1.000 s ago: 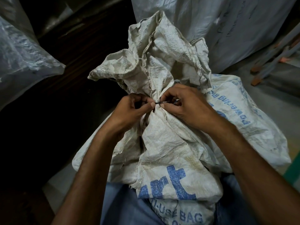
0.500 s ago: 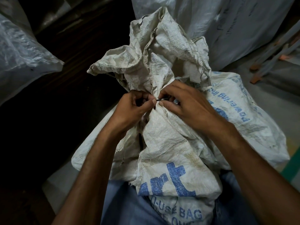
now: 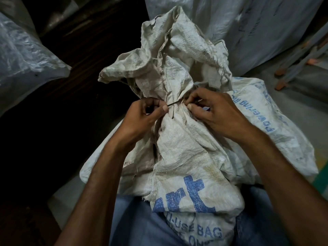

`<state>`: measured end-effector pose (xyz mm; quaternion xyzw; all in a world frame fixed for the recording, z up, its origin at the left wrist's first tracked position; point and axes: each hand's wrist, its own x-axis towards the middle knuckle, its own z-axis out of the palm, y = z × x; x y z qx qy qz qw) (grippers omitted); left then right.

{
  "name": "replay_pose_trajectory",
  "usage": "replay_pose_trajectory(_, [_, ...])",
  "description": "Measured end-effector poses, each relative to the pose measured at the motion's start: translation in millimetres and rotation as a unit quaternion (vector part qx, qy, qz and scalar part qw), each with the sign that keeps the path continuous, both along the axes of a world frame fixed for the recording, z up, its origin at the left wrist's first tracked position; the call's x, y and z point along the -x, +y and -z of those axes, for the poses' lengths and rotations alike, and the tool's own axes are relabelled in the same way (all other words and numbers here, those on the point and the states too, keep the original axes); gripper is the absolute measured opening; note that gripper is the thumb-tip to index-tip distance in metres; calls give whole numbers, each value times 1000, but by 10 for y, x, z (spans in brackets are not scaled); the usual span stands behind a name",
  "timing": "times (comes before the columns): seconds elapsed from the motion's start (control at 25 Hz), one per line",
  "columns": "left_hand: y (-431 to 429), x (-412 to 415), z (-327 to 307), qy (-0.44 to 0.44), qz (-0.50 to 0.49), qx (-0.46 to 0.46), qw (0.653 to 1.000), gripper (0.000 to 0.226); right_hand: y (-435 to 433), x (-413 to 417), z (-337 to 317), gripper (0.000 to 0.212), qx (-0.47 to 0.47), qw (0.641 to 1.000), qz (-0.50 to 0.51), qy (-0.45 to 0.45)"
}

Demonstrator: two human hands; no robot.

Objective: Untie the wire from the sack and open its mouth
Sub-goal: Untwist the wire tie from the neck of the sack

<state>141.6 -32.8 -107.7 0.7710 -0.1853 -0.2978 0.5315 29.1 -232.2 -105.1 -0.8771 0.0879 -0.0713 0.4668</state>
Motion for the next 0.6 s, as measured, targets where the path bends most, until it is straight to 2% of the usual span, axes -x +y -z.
replay_pose_trajectory(0.28, [18, 66, -33, -3, -31, 43, 999, 8, 69, 85, 16, 4, -71, 996, 55, -8])
replay_pose_trajectory(0.48, [30, 203, -236, -56, -19, 43, 997, 29, 100, 150, -131, 4, -123, 986, 107, -38])
replay_pose_trajectory(0.6, [18, 269, -323, -121, -19, -3, 993, 40, 92, 202, -316, 5, -100, 985, 122, -64])
